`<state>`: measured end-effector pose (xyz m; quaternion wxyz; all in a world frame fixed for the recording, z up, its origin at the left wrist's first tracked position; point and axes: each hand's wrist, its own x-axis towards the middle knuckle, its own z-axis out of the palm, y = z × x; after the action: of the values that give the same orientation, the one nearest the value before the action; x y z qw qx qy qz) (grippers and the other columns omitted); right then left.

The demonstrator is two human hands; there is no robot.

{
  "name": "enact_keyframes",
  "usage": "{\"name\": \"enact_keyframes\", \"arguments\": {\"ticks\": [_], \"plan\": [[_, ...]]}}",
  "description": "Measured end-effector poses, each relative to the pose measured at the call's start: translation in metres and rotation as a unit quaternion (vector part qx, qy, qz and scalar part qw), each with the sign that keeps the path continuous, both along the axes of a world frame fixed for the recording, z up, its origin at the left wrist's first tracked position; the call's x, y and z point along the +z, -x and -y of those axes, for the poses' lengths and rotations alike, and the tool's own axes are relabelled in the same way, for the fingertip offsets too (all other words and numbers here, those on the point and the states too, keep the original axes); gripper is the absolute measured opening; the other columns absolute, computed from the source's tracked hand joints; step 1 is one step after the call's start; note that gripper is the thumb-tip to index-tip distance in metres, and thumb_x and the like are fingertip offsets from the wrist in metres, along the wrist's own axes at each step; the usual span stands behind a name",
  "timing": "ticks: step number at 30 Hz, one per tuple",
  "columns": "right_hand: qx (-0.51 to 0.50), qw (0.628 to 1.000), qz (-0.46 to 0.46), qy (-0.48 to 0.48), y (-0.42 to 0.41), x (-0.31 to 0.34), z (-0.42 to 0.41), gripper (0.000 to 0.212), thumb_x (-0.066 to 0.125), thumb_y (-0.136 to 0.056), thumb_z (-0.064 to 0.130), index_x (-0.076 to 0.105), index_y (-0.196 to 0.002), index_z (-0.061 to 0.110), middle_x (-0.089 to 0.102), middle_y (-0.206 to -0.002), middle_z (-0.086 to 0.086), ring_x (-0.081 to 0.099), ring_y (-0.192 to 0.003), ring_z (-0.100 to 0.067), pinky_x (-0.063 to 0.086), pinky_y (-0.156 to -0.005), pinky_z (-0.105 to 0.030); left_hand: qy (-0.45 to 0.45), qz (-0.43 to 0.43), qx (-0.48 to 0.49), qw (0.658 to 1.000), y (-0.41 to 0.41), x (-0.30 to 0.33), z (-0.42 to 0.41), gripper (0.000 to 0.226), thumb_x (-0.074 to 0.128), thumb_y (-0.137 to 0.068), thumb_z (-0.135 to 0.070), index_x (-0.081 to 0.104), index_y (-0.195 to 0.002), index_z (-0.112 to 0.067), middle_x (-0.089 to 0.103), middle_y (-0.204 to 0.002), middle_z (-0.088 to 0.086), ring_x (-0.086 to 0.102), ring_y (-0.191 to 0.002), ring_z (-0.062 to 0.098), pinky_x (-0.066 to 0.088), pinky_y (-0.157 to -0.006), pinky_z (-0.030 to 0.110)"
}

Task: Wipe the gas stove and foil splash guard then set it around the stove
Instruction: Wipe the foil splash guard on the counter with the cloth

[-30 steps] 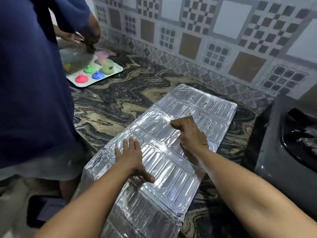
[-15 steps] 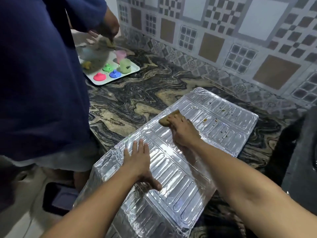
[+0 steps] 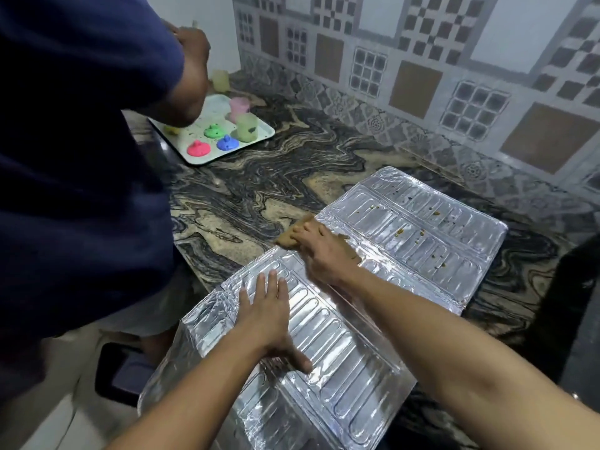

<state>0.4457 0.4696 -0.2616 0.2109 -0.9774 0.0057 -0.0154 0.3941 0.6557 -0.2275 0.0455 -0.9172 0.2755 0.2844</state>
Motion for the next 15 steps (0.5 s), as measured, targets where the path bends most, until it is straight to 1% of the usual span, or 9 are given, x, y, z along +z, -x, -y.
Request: {"name": "enact_keyframes", "arguments": {"ticks": [2,3,5,7,9,11,13,14,15], "plan": [[-0.048,0.999,0.000,0.011,-0.011,0.005,0.017,0.043,0.042,-0.101,0.025,0.041,-0.143,0.031,0.039,-0.149,-0.005,0.034,-0.135,-0.029,0.036,-0.107,-0.051,0.004,-0.001,-0.001,1.000,0.000,-0.001,-0.001,0.161,0.075,-0.043,-0.080,-0.022,-0.151,-0.010,-0.032,-0.155,0.014,-0.029,-0.143,0.034,-0.010,-0.117,0.058],[-0.072,0.997,-0.004,0.023,-0.015,0.009,0.025,0.042,0.042,-0.100,0.023,0.043,-0.141,0.032,0.042,-0.145,-0.004,0.038,-0.131,-0.028,0.039,-0.103,-0.047,0.005,-0.001,-0.001,1.000,0.000,-0.001,-0.002,0.160,0.075,-0.043,-0.080,-0.022,-0.151,-0.011,-0.032,-0.155,0.013,-0.029,-0.143,0.034,-0.009,-0.117,0.058],[-0.124,0.992,-0.018,-0.004,-0.024,0.021,0.038,0.041,0.044,-0.099,0.016,0.048,-0.136,0.034,0.050,-0.133,-0.003,0.048,-0.117,-0.025,0.044,-0.092,-0.042,0.005,0.000,-0.002,1.000,0.000,0.000,-0.002,0.159,0.074,-0.044,-0.079,-0.023,-0.150,-0.011,-0.033,-0.154,0.014,-0.029,-0.143,0.034,-0.008,-0.117,0.058],[-0.194,0.974,-0.025,-0.117,-0.029,0.039,0.047,0.035,0.042,-0.100,0.014,0.056,-0.130,0.027,0.058,-0.116,-0.008,0.054,-0.099,-0.023,0.047,-0.083,-0.037,0.005,0.004,-0.004,1.000,0.000,0.001,-0.003,0.159,0.074,-0.045,-0.079,-0.023,-0.150,-0.010,-0.033,-0.154,0.014,-0.028,-0.143,0.034,-0.009,-0.117,0.057],[-0.241,0.947,-0.008,-0.211,-0.032,0.056,0.062,0.027,0.046,-0.099,0.015,0.063,-0.120,0.016,0.063,-0.105,-0.012,0.057,-0.088,-0.024,0.049,-0.076,-0.038,0.007,0.004,-0.006,1.000,0.000,0.001,-0.003,0.159,0.074,-0.045,-0.080,-0.023,-0.150,-0.010,-0.033,-0.154,0.015,-0.028,-0.143,0.035,-0.010,-0.117,0.058],[-0.249,0.924,0.003,-0.290,-0.026,0.075,0.081,0.020,0.051,-0.094,0.009,0.069,-0.099,0.017,0.064,-0.093,-0.013,0.059,-0.081,-0.027,0.048,-0.068,-0.039,0.010,0.000,-0.003,1.000,0.000,0.001,-0.002,0.159,0.075,-0.045,-0.079,-0.023,-0.150,-0.010,-0.033,-0.154,0.015,-0.027,-0.143,0.036,-0.010,-0.116,0.059],[-0.248,0.891,-0.026,-0.380,-0.016,0.086,0.099,0.029,0.050,-0.085,-0.001,0.071,-0.082,0.020,0.058,-0.083,-0.015,0.053,-0.072,-0.027,0.041,-0.061,-0.037,0.006,-0.006,0.001,1.000,0.000,0.002,0.000,0.160,0.077,-0.045,-0.077,-0.023,-0.150,-0.009,-0.033,-0.154,0.016,-0.027,-0.143,0.037,-0.010,-0.116,0.060],[-0.249,0.869,-0.053,-0.425,-0.008,0.089,0.103,0.030,0.050,-0.083,-0.002,0.071,-0.079,0.018,0.052,-0.079,-0.012,0.048,-0.067,-0.024,0.036,-0.058,-0.035,0.001,-0.008,0.002,1.000,0.000,0.003,0.001,0.160,0.077,-0.046,-0.076,-0.024,-0.149,-0.008,-0.033,-0.154,0.017,-0.027,-0.143,0.038,-0.010,-0.116,0.060],[-0.255,0.855,-0.082,-0.444,0.002,0.090,0.107,0.032,0.048,-0.085,-0.004,0.072,-0.083,0.016,0.048,-0.077,-0.010,0.045,-0.063,-0.021,0.033,-0.055,-0.032,-0.005,-0.010,0.003,1.000,0.000,0.004,0.002,0.159,0.077,-0.046,-0.075,-0.024,-0.149,-0.007,-0.032,-0.154,0.017,-0.027,-0.143,0.038,-0.009,-0.116,0.061]]}}
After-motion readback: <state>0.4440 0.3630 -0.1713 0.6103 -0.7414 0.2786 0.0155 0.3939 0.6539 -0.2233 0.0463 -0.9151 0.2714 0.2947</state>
